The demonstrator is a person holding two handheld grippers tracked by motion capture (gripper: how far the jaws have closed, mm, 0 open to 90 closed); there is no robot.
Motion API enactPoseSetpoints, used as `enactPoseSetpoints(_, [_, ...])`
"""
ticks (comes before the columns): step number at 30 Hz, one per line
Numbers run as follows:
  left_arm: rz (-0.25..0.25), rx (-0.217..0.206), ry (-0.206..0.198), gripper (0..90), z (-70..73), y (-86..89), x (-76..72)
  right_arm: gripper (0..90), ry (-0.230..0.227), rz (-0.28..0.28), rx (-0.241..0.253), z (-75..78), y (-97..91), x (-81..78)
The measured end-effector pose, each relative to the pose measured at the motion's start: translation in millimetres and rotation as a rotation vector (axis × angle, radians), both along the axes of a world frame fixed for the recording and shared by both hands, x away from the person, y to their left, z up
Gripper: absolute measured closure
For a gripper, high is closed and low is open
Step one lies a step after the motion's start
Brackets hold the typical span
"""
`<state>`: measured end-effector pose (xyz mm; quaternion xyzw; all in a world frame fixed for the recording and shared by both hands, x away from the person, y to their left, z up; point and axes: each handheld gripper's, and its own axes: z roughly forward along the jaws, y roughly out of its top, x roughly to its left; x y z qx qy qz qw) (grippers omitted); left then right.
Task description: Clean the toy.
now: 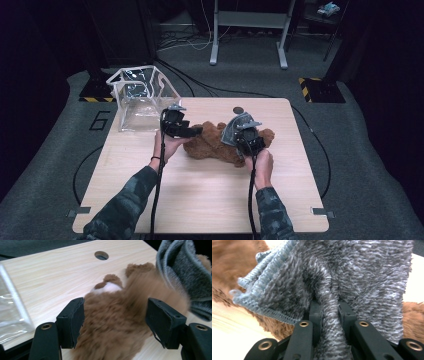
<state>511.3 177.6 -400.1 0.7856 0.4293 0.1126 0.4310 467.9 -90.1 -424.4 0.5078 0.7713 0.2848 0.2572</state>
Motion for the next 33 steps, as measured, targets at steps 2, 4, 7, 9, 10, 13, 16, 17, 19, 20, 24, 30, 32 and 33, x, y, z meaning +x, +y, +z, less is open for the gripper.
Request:
enactPoseSetpoints(2, [0.011,0.0,0.005,30.5,-0.3,4.4,0.2,77.2,0.004,-0.005,0.007,-0.3,-3.0,1.1])
enactPoseSetpoints(4, [0.003,0.017,0.017,30.1,-2.8,5.4,3.1,77.2,0.002,0.002,0.013,-0.5,-5.6,1.7])
enactPoseSetpoints(7, [-0.02,0.032,0.029,29.7,-8.9,-0.5,9.8,77.2,0.005,0.004,0.016,-0.5,-4.9,1.6])
enactPoseSetpoints(9, [-0.045,0.031,0.047,29.4,-13.4,-7.0,15.4,77.2,0.003,0.005,0.018,-0.7,-5.2,1.9])
enactPoseSetpoints(10, [-0.053,0.011,0.07,29.3,-16.2,-10.1,18.0,77.2,0.004,0.004,0.021,-0.8,-5.3,1.7])
enactPoseSetpoints(13, [-0.056,0.024,0.103,32.6,-23.7,-15.5,24.3,77.1,0.001,0.01,0.031,-1.3,-7.2,1.3])
enactPoseSetpoints(16, [-0.05,0.032,0.134,46.1,-32.0,-15.1,26.0,77.0,-0.008,0.014,0.047,-0.9,-9.1,-0.5])
enactPoseSetpoints(17, [-0.041,0.032,0.139,49.9,-34.6,-15.3,25.0,77.0,-0.008,0.013,0.054,0.0,-9.2,-2.6])
enactPoseSetpoints(19, [-0.045,0.033,0.137,56.7,-37.6,-14.8,23.9,77.0,-0.024,0.013,0.064,1.3,-9.0,-6.9])
enactPoseSetpoints(20, [-0.047,0.039,0.141,59.5,-37.9,-15.4,22.9,76.9,-0.028,0.011,0.062,1.9,-9.1,-9.0])
enactPoseSetpoints(24, [-0.031,-0.008,0.162,65.4,-38.8,-12.6,20.8,76.8,-0.039,0.005,0.069,1.9,-11.0,-14.1])
enactPoseSetpoints(30, [-0.013,-0.072,0.202,68.8,-41.4,-5.6,18.5,76.7,-0.108,0.014,0.064,10.3,-14.2,-36.7])
enactPoseSetpoints(32, [-0.01,-0.085,0.216,69.1,-41.2,-4.5,18.8,76.7,-0.12,0.032,0.066,13.2,-12.9,-46.5])
enactPoseSetpoints(33, [-0.003,-0.112,0.233,69.2,-41.2,-3.8,18.5,76.7,-0.128,0.044,0.066,14.1,-11.2,-51.7])
